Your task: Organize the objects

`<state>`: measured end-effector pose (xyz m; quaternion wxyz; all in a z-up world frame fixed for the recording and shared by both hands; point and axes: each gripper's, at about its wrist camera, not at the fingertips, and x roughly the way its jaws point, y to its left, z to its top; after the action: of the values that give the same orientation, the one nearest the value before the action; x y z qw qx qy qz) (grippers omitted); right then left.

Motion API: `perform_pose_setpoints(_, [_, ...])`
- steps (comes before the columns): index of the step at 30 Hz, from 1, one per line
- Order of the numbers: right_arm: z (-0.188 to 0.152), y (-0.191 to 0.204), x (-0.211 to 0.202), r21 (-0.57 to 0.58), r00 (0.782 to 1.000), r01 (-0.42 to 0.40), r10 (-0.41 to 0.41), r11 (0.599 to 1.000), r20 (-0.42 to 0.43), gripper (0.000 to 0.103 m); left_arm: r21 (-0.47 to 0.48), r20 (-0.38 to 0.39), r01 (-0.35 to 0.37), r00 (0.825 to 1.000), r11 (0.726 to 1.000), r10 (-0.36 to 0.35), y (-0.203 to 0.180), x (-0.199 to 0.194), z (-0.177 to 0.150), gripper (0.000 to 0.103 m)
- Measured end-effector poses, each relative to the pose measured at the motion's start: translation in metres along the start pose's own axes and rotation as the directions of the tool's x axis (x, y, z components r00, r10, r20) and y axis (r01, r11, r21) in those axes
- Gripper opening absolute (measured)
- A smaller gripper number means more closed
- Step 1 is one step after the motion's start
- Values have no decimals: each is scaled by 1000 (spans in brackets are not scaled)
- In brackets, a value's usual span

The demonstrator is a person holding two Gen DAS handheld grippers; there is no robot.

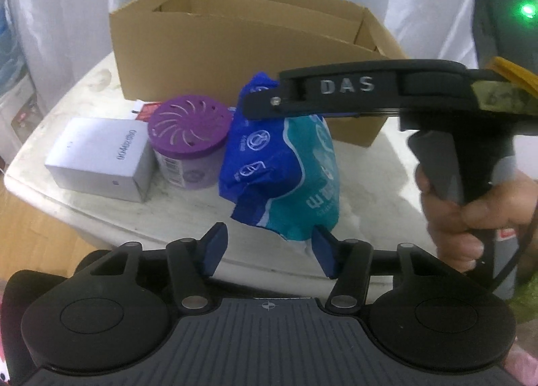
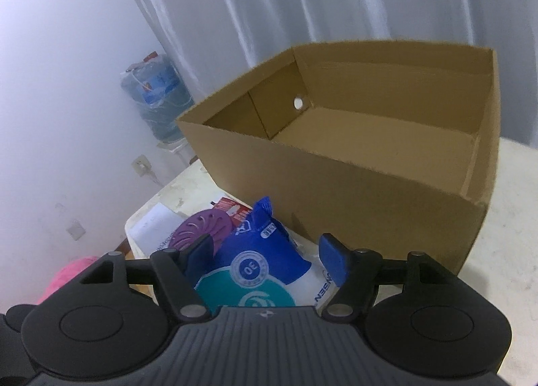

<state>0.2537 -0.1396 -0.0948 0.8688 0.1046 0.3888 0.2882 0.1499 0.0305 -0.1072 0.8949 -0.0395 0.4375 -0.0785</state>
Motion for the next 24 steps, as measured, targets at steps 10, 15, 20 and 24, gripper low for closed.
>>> perform_pose_setpoints(10, [2,6,4,-11,997,31,-32,999,-65,74,10,-22,35,999,999,-35,-2,6,2,56])
perform_pose_setpoints(15, [0,12,2,-13,994,57,-58,998,-89,74,3,-40,60,997,998,-59,1,4,-1,56])
perform_pose_setpoints(20, [-8,15,-8,-1,992,94,-94,996,-90,74,-5,-66,97,993,995,-97,-2,6,-9,57])
perform_pose_setpoints(24, [-13,12,-18,28,989,127,-124,992,-85,74,6,-75,115,991,993,-115,-7,6,-13,57])
